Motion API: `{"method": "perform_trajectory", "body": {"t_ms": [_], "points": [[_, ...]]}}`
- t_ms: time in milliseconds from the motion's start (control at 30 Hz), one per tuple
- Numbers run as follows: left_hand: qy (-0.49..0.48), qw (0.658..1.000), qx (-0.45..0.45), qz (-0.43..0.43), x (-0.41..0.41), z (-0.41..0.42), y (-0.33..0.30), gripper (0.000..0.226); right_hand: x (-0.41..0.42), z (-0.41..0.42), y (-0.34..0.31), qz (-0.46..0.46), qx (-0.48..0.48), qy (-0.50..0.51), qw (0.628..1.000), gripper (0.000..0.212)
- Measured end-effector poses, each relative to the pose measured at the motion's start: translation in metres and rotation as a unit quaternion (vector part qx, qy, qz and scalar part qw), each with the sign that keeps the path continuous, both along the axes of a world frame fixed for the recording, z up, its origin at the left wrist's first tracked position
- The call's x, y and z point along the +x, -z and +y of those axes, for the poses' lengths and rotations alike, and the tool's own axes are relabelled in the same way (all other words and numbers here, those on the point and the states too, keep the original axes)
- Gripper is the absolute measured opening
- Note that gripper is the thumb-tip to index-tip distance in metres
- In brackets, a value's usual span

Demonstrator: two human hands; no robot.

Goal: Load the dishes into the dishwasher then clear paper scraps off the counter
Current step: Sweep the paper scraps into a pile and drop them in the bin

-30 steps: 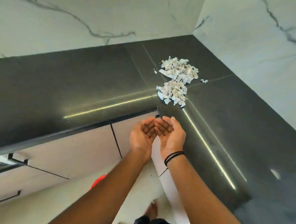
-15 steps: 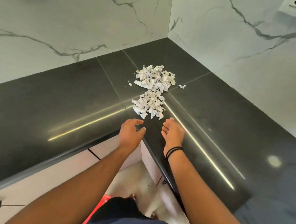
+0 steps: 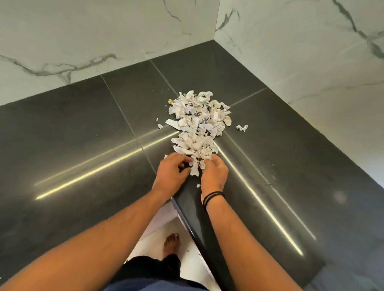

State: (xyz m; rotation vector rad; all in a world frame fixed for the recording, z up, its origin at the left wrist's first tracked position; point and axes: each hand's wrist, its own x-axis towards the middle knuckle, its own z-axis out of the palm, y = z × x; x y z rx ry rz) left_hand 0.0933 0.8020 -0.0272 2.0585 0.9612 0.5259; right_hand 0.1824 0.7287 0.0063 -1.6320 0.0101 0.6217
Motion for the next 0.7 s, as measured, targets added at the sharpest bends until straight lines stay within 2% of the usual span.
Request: {"method": "perform_trajectory", "body": {"t_ms": [67,133,200,267,333,400,433,467,567,600,633,700], "points": [[-0.010,0.999,0.022,-0.039,0.005,0.013,-0.003,0.018,0.010,0.012,-0.002,-0.006,0.009,0.020,1.000,0.018],[-0.052,0.994,0.081,-0.048,0.003,0.026,-0.005,0.021,0.021,0.017,-0.002,-0.055,-0.019,0.045,0.997,0.018],[-0.079,0.987,0.136,-0.035,-0.005,0.036,-0.006,0.042,0.031,0.017,-0.002,-0.116,-0.051,0.071,0.989,0.015],[-0.041,0.990,0.135,0.006,-0.013,0.045,-0.004,0.076,0.039,0.014,0.001,-0.184,-0.073,0.056,0.979,0.018],[0.012,0.993,0.101,0.059,-0.019,0.052,0.001,0.104,0.039,0.010,0.008,-0.256,-0.111,-0.013,0.960,0.040],[0.043,0.992,0.077,0.095,-0.021,0.057,0.009,0.112,0.030,0.002,0.016,-0.297,-0.149,-0.098,0.938,0.070],[0.054,0.991,0.071,0.102,-0.020,0.058,0.011,0.108,0.024,-0.001,0.019,-0.328,-0.167,-0.149,0.918,0.084],[0.064,0.991,0.061,0.098,-0.017,0.061,0.013,0.103,0.019,-0.004,0.023,-0.376,-0.193,-0.206,0.883,0.096],[0.073,0.994,0.026,0.076,-0.002,0.068,0.011,0.092,0.009,-0.007,0.034,-0.506,-0.291,-0.363,0.726,0.114],[0.078,0.993,0.025,0.080,0.003,0.071,0.010,0.091,0.009,-0.006,0.036,-0.518,-0.310,-0.385,0.697,0.116],[0.088,0.992,0.029,0.088,0.009,0.073,0.010,0.090,0.012,-0.001,0.038,-0.525,-0.322,-0.390,0.684,0.116],[0.113,0.988,0.025,0.101,0.023,0.076,0.009,0.091,0.024,0.011,0.042,-0.534,-0.337,-0.382,0.675,0.113]]}}
